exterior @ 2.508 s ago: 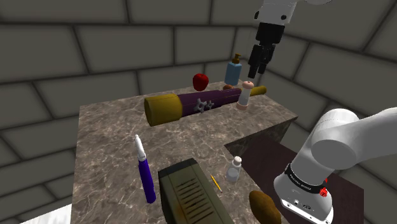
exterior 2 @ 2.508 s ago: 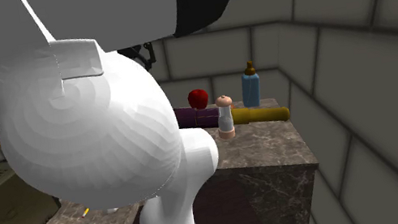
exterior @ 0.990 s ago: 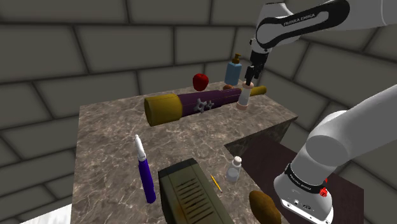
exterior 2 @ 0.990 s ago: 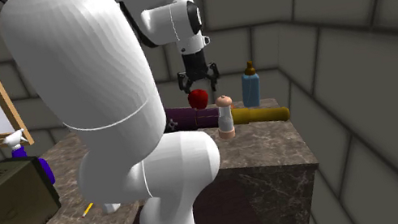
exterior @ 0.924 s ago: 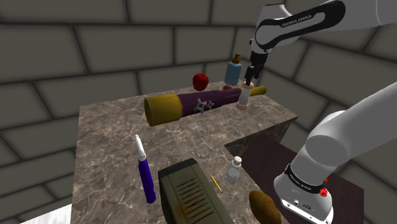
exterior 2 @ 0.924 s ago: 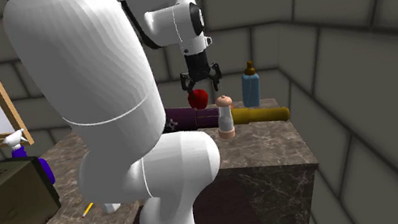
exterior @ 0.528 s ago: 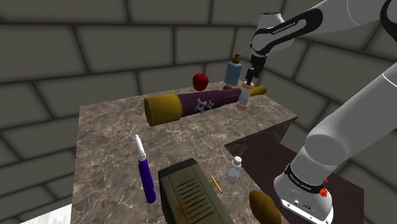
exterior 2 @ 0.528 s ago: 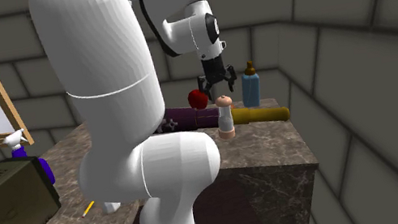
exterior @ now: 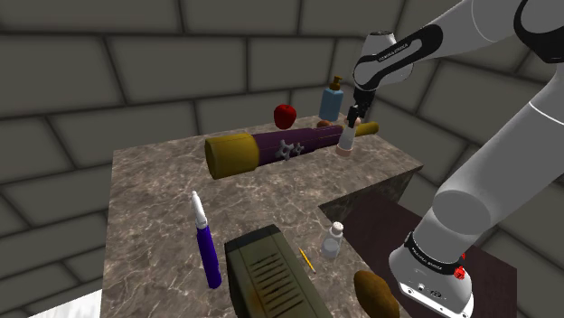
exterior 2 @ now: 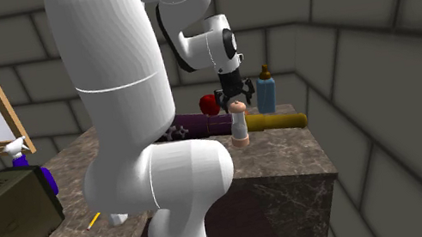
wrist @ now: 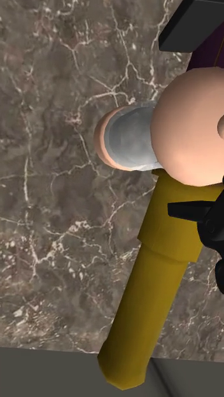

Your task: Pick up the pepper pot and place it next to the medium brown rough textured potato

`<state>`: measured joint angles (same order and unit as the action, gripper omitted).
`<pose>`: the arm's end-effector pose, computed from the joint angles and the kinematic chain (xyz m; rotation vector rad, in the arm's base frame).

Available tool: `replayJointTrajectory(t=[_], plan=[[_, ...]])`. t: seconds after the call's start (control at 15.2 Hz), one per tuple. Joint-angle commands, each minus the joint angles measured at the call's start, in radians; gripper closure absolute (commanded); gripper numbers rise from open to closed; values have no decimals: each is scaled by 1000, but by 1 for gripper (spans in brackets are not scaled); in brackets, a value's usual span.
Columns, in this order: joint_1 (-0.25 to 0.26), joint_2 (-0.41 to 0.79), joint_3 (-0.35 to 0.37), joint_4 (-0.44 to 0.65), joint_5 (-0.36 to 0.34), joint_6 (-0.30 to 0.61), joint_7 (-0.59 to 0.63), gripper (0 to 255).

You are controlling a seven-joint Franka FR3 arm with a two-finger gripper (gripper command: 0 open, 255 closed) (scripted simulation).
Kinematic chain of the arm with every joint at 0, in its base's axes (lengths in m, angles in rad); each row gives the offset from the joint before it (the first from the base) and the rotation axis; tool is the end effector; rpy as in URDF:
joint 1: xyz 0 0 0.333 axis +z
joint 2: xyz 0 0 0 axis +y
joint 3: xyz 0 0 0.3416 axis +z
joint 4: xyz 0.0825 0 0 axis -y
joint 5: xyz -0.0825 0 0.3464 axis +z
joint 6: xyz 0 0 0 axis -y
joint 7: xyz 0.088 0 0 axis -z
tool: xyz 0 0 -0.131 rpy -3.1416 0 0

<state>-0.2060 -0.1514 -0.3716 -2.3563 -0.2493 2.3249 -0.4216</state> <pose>0.3812 -0.2624 0.4204 2.9674 0.0084 0.0515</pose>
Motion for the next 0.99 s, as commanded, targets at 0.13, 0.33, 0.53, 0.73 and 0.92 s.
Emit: replayJointTrajectory(t=[0.13, 0.33, 0.53, 0.73, 0.92], plan=[[0, 7, -1, -2, 2, 9, -1, 0], [0, 7, -1, -2, 2, 9, -1, 0], [0, 7, -1, -2, 2, 9, -1, 255], [0, 7, -1, -3, 1, 10, -1, 255], [0, 7, -1, -3, 1, 10, -1, 255]])
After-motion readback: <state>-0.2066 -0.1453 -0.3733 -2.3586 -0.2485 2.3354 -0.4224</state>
